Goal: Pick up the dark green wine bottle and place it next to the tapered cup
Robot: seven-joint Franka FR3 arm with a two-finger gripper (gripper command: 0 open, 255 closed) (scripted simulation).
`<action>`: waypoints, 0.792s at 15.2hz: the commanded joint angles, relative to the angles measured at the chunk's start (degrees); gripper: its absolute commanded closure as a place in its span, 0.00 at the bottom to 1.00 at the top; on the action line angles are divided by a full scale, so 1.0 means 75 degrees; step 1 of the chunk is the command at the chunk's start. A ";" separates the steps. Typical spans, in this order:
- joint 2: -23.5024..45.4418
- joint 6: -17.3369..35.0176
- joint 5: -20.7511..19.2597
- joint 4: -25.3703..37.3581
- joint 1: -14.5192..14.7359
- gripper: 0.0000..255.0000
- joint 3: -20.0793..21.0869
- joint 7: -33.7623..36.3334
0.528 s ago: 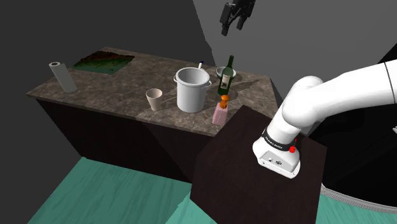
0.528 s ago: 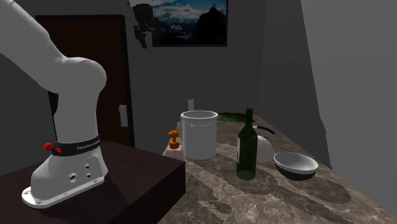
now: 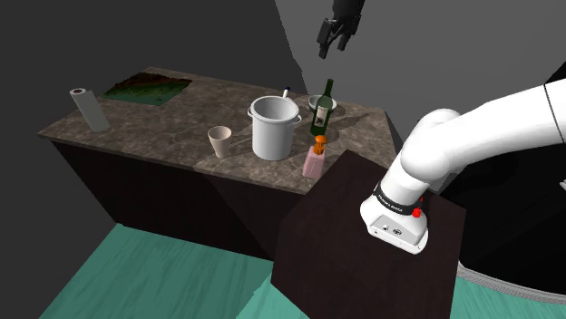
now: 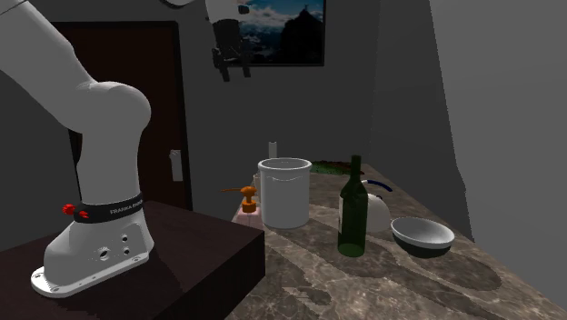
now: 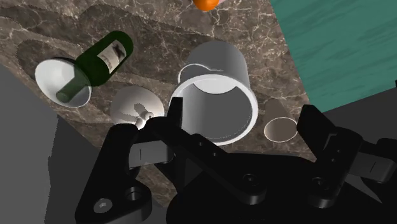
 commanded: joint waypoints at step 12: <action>0.2287 0.2130 -0.0330 0.0232 -0.0349 0.00 -0.2038 -0.1982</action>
